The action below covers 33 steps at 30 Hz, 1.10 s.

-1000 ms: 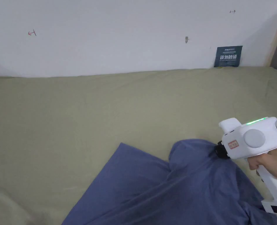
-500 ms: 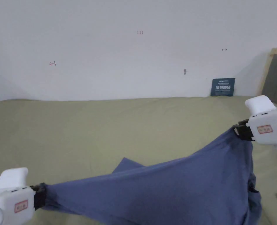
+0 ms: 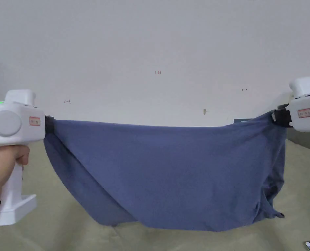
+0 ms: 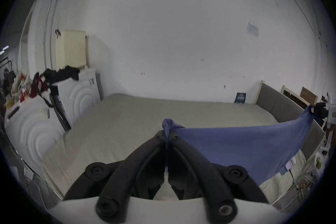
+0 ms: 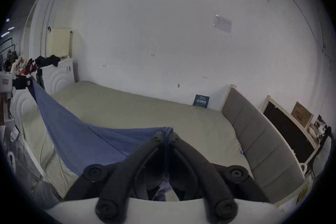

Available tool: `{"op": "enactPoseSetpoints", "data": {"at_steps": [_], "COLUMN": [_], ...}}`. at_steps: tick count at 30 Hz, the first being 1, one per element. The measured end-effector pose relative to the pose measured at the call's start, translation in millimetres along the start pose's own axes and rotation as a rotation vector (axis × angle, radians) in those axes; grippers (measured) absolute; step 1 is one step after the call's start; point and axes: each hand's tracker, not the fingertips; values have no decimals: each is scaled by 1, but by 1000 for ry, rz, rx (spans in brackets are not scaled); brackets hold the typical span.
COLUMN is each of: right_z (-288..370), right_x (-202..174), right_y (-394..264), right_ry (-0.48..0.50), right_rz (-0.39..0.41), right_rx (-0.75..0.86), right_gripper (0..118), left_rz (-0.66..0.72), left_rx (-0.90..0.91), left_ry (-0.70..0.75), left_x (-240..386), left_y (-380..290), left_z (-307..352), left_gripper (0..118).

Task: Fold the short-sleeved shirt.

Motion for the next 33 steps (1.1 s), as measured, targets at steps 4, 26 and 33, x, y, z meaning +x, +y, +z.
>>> {"op": "enactPoseSetpoints", "data": {"at_steps": [4,26,33], "right_z": [-15,-231,-293], "right_x": [-5,-30,-44], "right_y": [21,86,43], "right_ry": [-12,-62,-53], "right_rz": [-8,42,50], "right_rx": [18,-47,-111], "right_gripper": [6,6,6], "left_rz": [-14,-11,-69], "left_rx": [13,-2,-57], "left_ry": [24,154,153], "left_x": [0,11,20], "left_y": [30,94,48], "left_z": [-7,-182,-233], "left_gripper": [0,0,0]}}
